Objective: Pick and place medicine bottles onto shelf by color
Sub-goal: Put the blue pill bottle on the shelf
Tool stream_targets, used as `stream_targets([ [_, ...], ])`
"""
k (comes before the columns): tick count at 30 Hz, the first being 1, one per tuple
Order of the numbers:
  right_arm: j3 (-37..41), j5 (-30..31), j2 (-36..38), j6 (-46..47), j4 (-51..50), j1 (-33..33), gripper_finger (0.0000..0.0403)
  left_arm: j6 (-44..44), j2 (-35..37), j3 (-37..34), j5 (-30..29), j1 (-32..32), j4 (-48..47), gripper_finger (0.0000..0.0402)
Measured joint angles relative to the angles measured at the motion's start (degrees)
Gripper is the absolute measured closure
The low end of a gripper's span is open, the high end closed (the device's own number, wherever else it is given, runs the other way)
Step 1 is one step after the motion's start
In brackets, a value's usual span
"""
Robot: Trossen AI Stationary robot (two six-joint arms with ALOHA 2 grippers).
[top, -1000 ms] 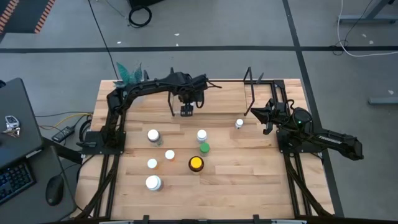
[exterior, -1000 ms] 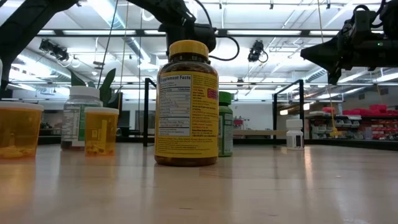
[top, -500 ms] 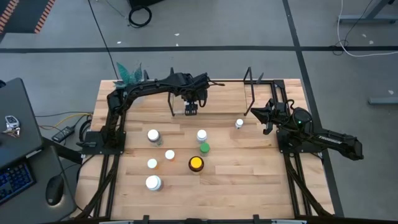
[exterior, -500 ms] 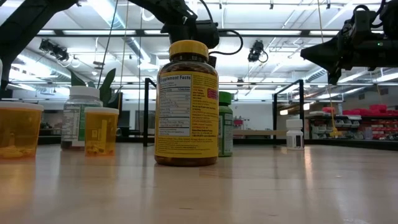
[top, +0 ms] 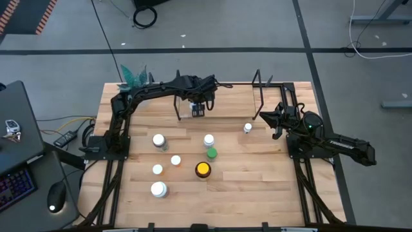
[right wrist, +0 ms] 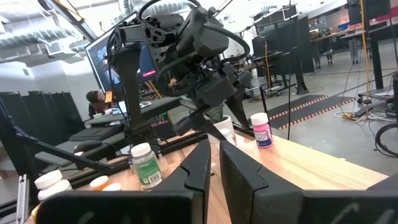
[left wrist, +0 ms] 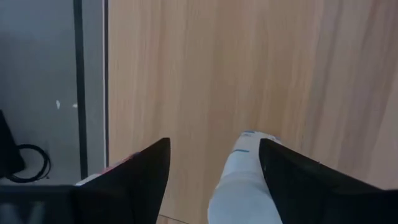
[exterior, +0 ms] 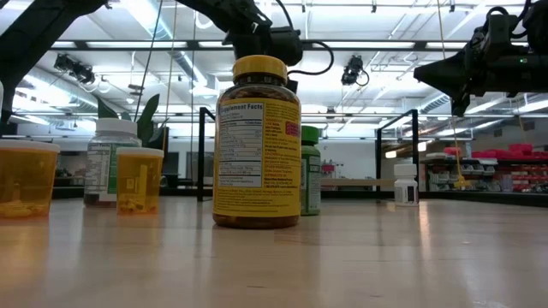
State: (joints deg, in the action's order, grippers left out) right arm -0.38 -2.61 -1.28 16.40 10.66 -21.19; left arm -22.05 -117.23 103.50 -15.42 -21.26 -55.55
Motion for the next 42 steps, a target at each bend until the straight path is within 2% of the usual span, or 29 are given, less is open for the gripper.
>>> stream_targets([
  [7,0.0,0.0,0.0,0.0,0.0,0.0,0.0361,0.1,0.0,0.0,0.0,0.0,-3.3,0.0172],
  [23,0.0,0.0,0.0,0.0,0.0,0.0,0.0361,1.9,0.0,0.0,-4.8,-0.2,-6.1,0.0203],
  [42,0.0,0.0,0.0,0.0,0.0,0.0,0.0361,1.8,0.7,0.0,-8.0,-0.7,-4.7,0.0228],
])
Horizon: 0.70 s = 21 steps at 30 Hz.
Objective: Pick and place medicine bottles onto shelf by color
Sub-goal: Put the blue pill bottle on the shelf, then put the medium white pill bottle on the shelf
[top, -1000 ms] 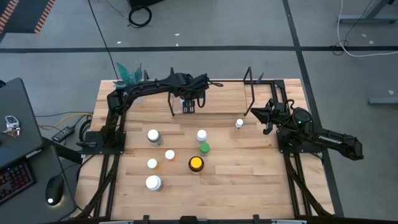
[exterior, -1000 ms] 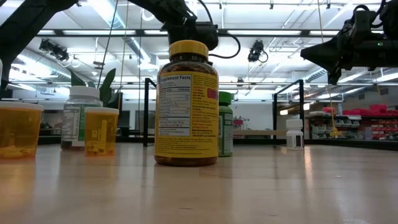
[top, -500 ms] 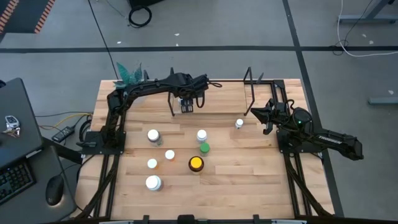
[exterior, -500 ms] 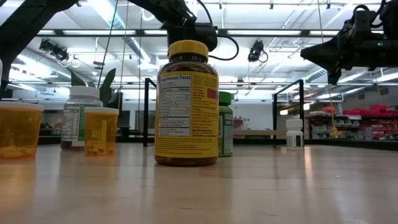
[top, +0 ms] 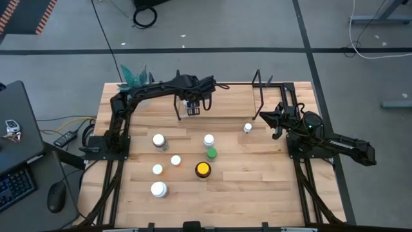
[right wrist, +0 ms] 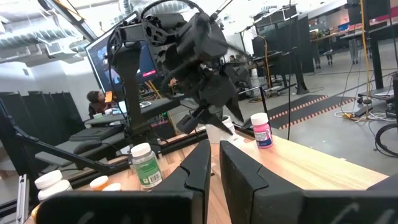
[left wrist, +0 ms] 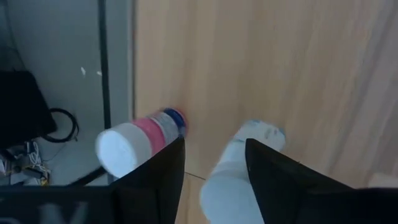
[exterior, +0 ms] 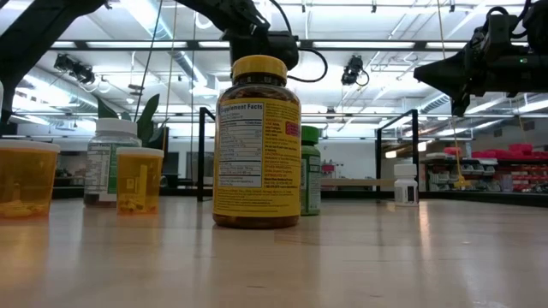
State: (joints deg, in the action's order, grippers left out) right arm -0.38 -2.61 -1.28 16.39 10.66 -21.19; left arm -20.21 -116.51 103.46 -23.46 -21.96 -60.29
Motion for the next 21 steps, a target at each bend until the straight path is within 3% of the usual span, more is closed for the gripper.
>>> stream_targets([
  [9,0.0,0.0,0.0,0.0,0.0,0.0,0.0361,1.2,6.8,0.0,0.4,1.7,3.5,0.0248],
  [21,0.0,0.0,0.0,0.0,0.0,0.0,0.0361,1.3,14.1,0.0,6.6,7.8,13.5,0.0335],
])
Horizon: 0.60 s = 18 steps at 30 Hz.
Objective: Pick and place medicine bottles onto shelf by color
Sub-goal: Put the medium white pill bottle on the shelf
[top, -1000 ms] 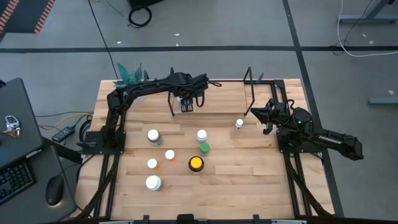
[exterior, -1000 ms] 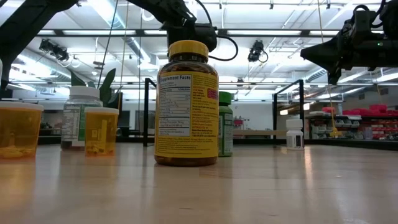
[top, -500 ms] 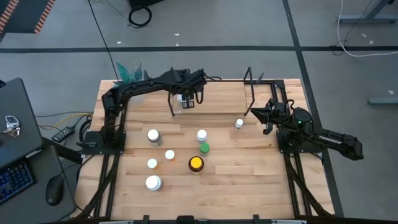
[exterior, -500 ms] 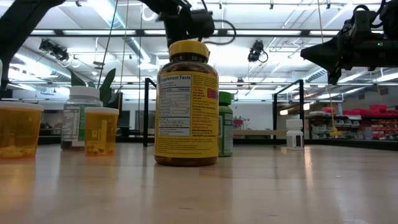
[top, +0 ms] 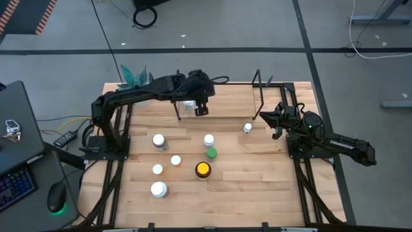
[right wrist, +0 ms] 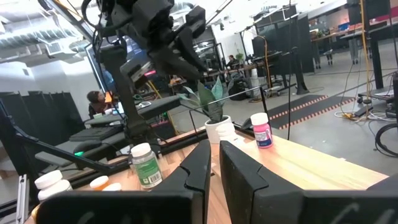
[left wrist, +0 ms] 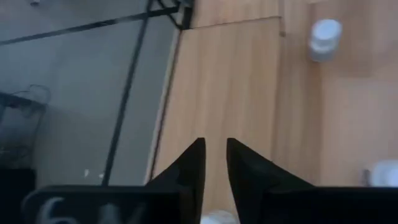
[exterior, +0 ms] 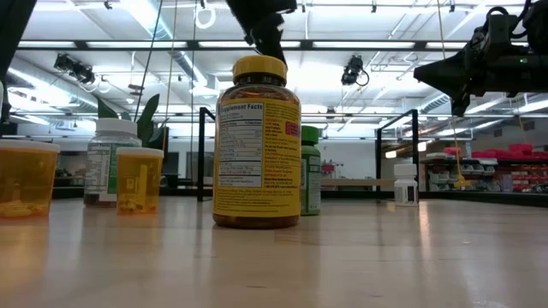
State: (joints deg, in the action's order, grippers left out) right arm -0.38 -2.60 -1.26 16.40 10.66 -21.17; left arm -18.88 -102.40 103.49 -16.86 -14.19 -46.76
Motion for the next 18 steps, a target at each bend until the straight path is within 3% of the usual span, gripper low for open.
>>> stream_targets([
  [6,0.0,0.0,0.0,0.0,0.0,0.0,0.0361,0.9,1.3,-2.1,2.2,1.4,-3.9,0.0375],
  [11,0.0,0.0,0.0,0.0,0.0,0.0,0.0361,-0.2,7.3,-14.4,2.3,1.6,2.8,0.0397],
  [18,0.0,0.0,0.0,0.0,0.2,0.0,0.0361,-0.7,18.8,-28.9,2.5,1.1,13.3,0.0386],
])
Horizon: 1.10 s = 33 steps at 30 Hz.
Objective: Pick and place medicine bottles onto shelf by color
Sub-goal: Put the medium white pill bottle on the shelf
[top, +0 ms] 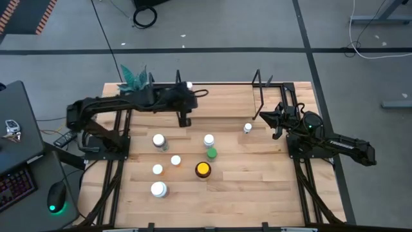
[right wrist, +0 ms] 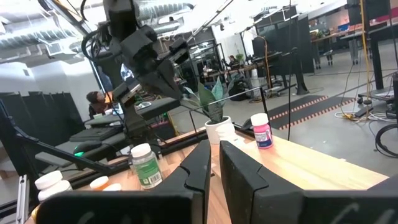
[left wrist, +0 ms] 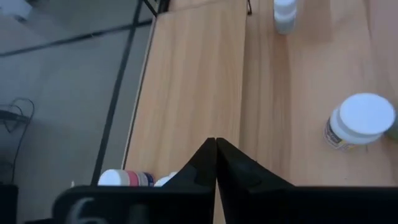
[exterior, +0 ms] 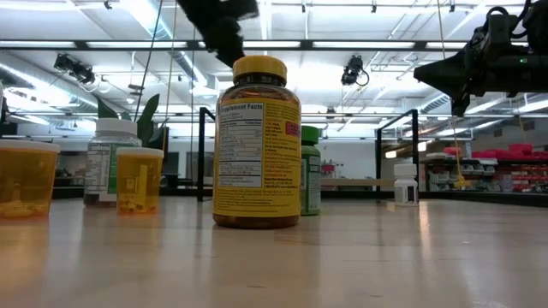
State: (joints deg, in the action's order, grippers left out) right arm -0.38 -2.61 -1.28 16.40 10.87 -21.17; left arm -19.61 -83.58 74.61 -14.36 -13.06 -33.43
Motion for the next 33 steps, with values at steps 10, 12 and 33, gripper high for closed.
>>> stream_targets([
  [10,0.0,0.0,0.0,0.0,0.0,0.0,0.0361,3.7,16.3,-15.1,5.1,-0.5,13.7,0.0398],
  [12,0.0,0.0,0.0,0.0,0.1,0.0,0.0361,4.3,19.4,-18.6,5.7,-0.6,17.3,0.0394],
  [33,0.0,0.0,0.0,0.0,0.2,0.0,0.0361,10.4,40.2,-50.8,5.2,4.1,49.6,0.0392],
])
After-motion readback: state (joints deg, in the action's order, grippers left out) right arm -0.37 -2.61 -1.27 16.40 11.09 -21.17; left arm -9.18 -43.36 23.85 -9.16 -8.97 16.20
